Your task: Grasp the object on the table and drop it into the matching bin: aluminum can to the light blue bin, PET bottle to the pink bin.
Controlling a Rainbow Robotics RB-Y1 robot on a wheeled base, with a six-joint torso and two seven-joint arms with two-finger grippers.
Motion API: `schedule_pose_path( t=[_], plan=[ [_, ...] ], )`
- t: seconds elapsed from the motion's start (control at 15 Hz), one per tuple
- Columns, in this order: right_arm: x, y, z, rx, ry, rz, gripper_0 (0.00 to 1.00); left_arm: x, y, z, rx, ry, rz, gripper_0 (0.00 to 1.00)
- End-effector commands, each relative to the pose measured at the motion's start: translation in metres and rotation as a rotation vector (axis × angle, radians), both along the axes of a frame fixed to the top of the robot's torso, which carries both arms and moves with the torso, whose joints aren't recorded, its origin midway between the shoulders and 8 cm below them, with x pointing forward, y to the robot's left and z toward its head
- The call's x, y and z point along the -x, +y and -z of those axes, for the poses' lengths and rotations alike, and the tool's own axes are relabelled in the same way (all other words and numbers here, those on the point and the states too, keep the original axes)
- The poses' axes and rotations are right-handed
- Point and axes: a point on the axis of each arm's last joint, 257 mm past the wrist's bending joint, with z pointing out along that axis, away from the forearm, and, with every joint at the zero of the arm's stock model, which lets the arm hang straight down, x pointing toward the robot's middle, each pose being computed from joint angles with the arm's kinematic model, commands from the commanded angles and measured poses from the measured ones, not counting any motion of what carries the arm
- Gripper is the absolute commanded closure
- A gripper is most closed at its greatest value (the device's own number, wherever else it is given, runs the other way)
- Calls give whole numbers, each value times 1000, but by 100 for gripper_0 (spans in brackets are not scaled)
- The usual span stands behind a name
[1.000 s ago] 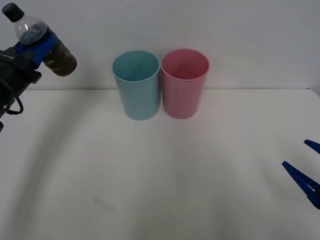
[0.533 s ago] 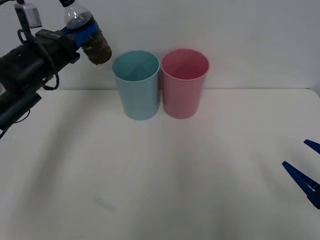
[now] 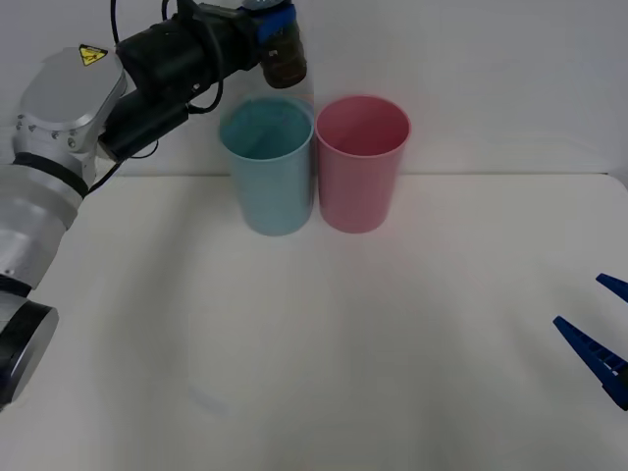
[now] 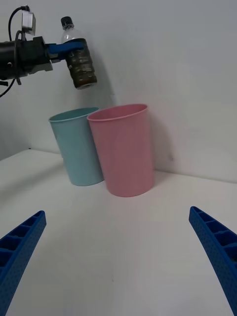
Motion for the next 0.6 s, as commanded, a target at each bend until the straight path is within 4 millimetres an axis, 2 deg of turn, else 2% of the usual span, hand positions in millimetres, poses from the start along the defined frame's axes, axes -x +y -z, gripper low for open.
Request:
schedule_pose_path(
  t=[0.07, 0.2, 0.6],
  plan=[
    [0, 0, 0, 0, 0, 0, 0, -7, -45, -3, -57, 11, 25, 100],
    [0, 0, 0, 0, 0, 0, 0, -11, -61, -2, -85, 22, 34, 100],
    [0, 0, 0, 0, 0, 0, 0, 0, -91, 15, -169, 25, 84, 99]
  ],
)
